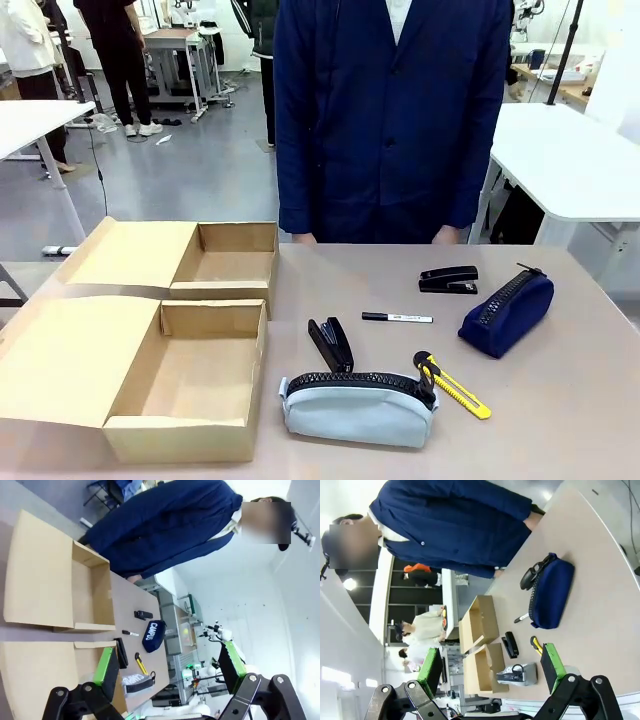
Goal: Place items inside the box.
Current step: Pick up a Pencil pouch or Stapler and place it inside the Mailer Box closest to the robot.
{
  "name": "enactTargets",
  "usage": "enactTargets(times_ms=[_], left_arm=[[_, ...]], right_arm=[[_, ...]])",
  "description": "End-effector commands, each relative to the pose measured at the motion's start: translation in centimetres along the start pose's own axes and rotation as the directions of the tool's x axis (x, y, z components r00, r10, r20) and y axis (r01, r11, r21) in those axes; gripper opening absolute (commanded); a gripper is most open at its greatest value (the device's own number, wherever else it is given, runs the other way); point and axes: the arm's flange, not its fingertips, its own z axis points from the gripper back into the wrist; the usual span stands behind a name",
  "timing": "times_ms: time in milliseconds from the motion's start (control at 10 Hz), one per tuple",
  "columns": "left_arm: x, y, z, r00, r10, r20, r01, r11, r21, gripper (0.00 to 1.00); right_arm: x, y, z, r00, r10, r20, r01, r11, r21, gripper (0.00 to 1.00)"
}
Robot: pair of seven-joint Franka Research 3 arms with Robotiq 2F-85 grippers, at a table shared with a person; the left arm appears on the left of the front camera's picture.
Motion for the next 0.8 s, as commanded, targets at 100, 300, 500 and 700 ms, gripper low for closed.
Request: enactTargets(times_ms=[100, 300, 500, 700], left_arm=[[-0.81, -1.04, 2.29, 0.997, -0.061, -0.039, 0.061, 0.998, 0.019, 1.00], [-0.81, -1.04, 2.29, 0.997, -0.061, -0.039, 0.061, 0.998, 0.019, 1.00], [-0.81, -1.04, 2.29, 0.997, -0.061, -0.039, 0.061, 0.998, 0.019, 1.00], [-0.81, -1.04, 2.29, 0.997, -0.061, -0.039, 0.061, 0.998, 0.019, 1.00]], right_arm=[[-1.23, 2.73, 0.09, 0.999, 0.052, -0.016, -0.052, 0.999, 0.004, 1.00], [-1.23, 2.73, 0.09, 0.999, 0.052, -0.016, -0.052, 0.999, 0.004, 1.00], [-1.23, 2.73, 0.09, 0.999, 0.052, -0.016, -0.052, 0.999, 0.004, 1.00], [-1.23, 2.73, 0.09, 0.999, 0.052, -0.016, -0.052, 0.999, 0.004, 1.00]])
